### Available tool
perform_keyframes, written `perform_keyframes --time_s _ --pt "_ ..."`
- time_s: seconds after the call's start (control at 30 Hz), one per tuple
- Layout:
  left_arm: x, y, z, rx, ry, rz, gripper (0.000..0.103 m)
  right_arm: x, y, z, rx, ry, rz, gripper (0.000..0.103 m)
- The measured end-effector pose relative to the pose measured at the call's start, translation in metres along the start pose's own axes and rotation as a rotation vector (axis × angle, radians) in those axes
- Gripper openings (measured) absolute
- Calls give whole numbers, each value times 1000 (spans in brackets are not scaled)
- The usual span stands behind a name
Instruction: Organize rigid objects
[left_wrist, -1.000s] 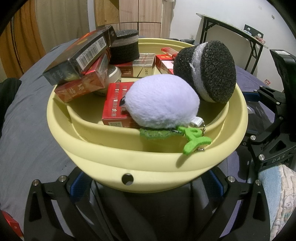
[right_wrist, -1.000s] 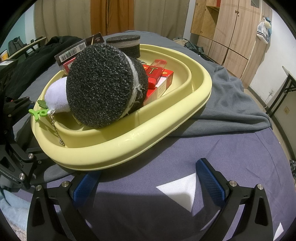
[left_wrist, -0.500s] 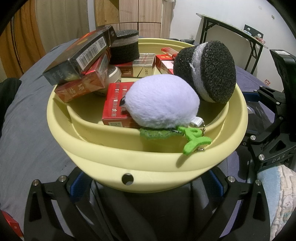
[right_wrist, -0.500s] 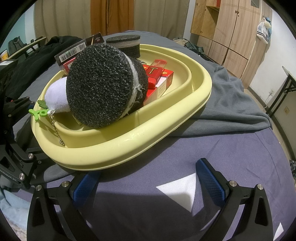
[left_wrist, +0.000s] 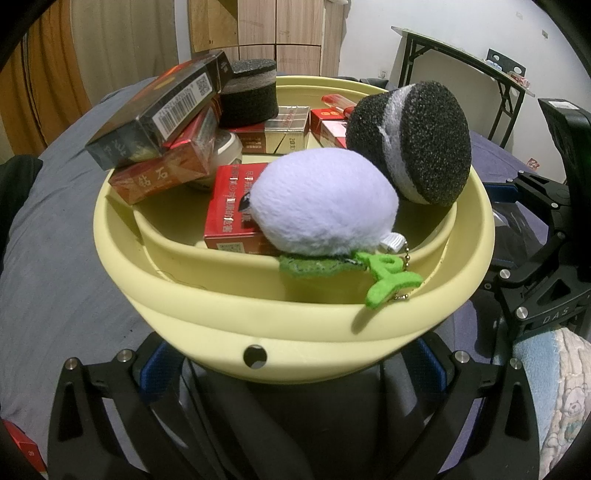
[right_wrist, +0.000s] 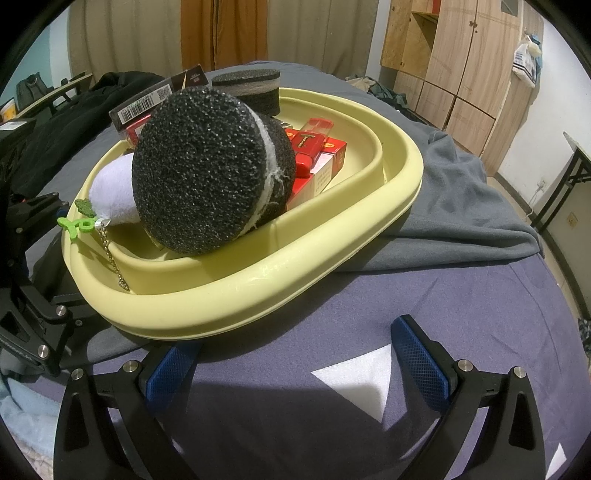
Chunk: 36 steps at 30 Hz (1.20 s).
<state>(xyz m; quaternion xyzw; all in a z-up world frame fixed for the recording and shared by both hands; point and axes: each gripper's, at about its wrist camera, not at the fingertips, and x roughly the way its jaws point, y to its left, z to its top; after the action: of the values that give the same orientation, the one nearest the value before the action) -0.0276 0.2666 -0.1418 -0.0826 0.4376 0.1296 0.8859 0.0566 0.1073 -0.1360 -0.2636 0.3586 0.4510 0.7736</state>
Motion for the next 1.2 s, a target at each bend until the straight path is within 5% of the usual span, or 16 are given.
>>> perform_keyframes --time_s 1.2 --pt "-9 5 -4 3 -1 2 103 -2 5 -2 -4 1 -3 103"
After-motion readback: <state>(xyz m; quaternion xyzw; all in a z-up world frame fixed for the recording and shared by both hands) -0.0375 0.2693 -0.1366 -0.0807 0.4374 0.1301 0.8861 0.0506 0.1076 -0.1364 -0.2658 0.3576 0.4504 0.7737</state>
